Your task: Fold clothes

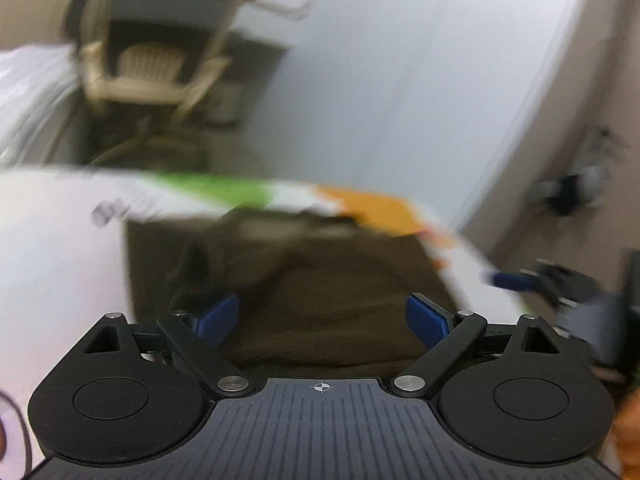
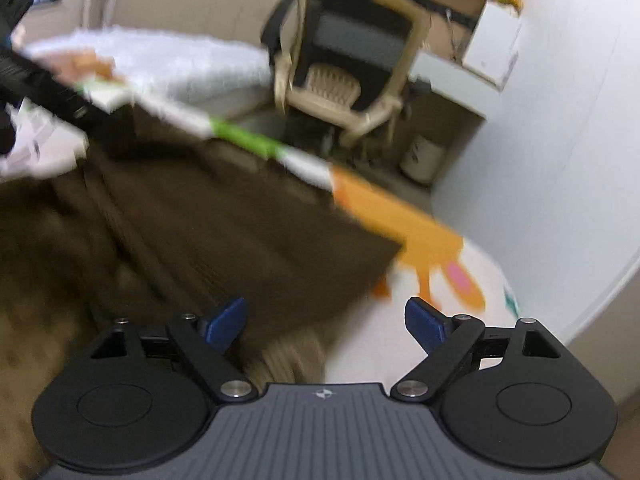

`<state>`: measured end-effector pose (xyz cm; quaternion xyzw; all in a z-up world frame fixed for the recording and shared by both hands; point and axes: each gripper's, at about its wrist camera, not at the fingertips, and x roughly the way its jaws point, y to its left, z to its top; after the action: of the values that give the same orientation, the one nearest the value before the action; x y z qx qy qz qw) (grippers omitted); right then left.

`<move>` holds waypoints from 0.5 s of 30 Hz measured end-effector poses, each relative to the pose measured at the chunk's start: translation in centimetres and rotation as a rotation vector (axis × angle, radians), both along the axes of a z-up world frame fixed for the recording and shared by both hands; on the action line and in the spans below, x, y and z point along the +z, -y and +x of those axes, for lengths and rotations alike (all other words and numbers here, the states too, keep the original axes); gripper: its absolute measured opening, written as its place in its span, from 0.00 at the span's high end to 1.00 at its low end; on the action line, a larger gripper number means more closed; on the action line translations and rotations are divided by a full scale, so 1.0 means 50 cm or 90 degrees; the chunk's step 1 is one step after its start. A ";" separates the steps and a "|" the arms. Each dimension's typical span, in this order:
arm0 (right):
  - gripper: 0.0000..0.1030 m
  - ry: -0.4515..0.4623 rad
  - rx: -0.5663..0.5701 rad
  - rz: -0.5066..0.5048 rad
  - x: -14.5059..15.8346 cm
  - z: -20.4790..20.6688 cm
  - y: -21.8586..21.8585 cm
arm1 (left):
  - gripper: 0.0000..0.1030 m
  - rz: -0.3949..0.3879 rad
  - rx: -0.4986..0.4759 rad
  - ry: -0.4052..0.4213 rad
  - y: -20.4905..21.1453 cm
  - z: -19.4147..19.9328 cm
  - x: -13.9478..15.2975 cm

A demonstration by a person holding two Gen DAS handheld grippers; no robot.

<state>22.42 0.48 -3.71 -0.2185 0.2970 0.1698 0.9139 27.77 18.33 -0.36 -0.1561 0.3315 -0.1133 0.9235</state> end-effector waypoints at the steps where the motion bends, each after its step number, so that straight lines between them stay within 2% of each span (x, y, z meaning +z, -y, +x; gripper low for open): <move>1: 0.15 -0.010 -0.011 -0.005 -0.013 -0.001 0.006 | 0.08 -0.001 0.023 -0.023 -0.009 0.010 -0.019; 2: 0.15 -0.017 -0.019 0.001 -0.018 -0.004 0.016 | 0.08 -0.001 0.046 -0.047 -0.018 0.019 -0.038; 4: 0.15 -0.024 -0.026 0.019 -0.015 -0.011 0.034 | 0.07 -0.017 0.050 -0.031 -0.030 0.009 -0.045; 9: 0.15 -0.019 -0.006 0.039 0.019 -0.026 0.047 | 0.00 -0.048 0.054 -0.031 -0.039 0.007 -0.042; 10: 0.15 -0.016 0.001 0.054 0.028 -0.028 0.046 | 0.00 -0.054 0.054 -0.030 -0.042 0.004 -0.042; 15: 0.14 -0.048 0.009 0.181 0.049 0.011 0.038 | 0.00 -0.014 0.035 -0.032 -0.019 0.004 -0.038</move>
<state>22.97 -1.42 -1.25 -0.0823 0.3025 0.2249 0.9226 27.96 19.29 -2.26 -0.1784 0.3486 -0.0874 0.9160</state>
